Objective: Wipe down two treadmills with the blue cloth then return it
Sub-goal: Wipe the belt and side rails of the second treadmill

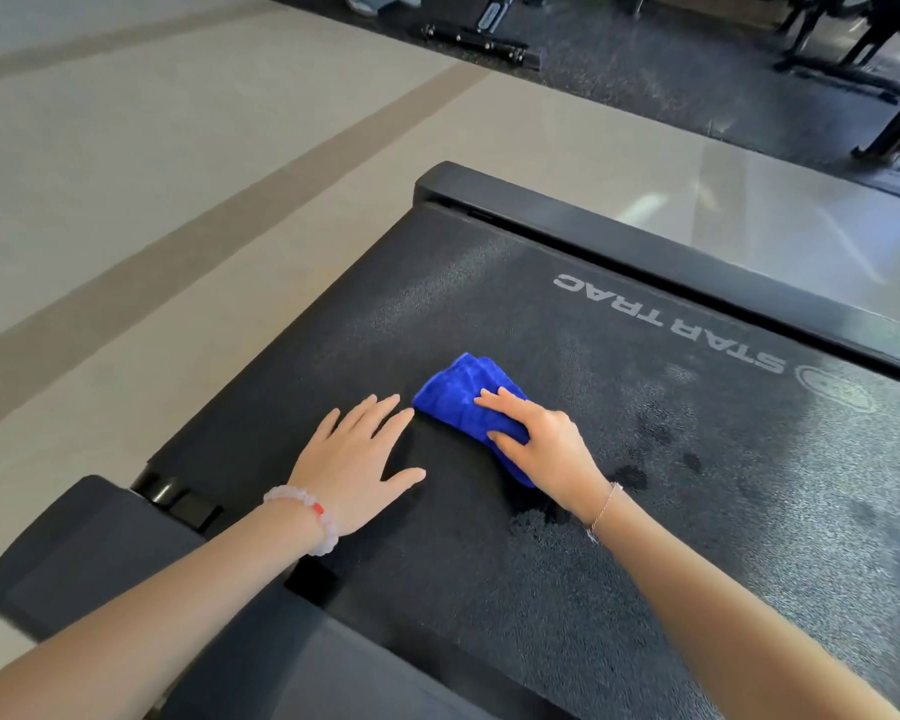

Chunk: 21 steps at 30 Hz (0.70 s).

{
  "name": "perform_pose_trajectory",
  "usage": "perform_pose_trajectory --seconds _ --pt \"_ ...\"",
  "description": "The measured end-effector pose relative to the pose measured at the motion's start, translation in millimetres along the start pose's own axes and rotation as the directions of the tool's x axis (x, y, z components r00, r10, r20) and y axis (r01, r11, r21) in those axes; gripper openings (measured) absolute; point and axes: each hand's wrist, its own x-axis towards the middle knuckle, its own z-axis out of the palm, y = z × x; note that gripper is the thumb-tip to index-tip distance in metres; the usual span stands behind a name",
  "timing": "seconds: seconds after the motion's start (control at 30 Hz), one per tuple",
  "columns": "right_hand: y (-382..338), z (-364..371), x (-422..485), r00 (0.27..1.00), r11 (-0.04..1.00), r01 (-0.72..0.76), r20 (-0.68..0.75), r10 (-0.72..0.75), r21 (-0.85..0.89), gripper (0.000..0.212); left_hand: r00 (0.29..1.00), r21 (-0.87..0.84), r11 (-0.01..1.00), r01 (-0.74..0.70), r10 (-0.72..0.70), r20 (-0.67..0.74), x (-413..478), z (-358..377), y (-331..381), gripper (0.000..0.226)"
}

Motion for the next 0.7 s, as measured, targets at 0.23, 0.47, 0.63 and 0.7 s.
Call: perform_pose_trajectory --seconds 0.23,0.47,0.63,0.7 --pt "21.2 -10.7 37.9 0.995 0.996 -0.078 -0.063 0.076 -0.036 0.042 0.998 0.005 0.999 -0.034 0.034 -0.049 28.7 8.1 11.9 0.07" --pt "52.3 -32.2 83.6 0.977 0.984 -0.173 -0.132 0.168 -0.032 0.041 0.988 0.002 0.999 -0.039 0.039 -0.148 52.3 12.4 22.0 0.071" --pt "78.5 -53.3 124.8 0.958 0.974 -0.226 -0.187 0.219 -0.016 0.04 0.982 0.047 0.999 -0.021 0.03 -0.184 70.3 17.7 20.1 0.077" --pt "88.2 -60.6 141.2 0.956 0.973 -0.228 -0.201 0.216 -0.04 0.04 0.98 0.073 0.997 -0.034 0.048 -0.192 84.6 16.8 18.5 0.077"
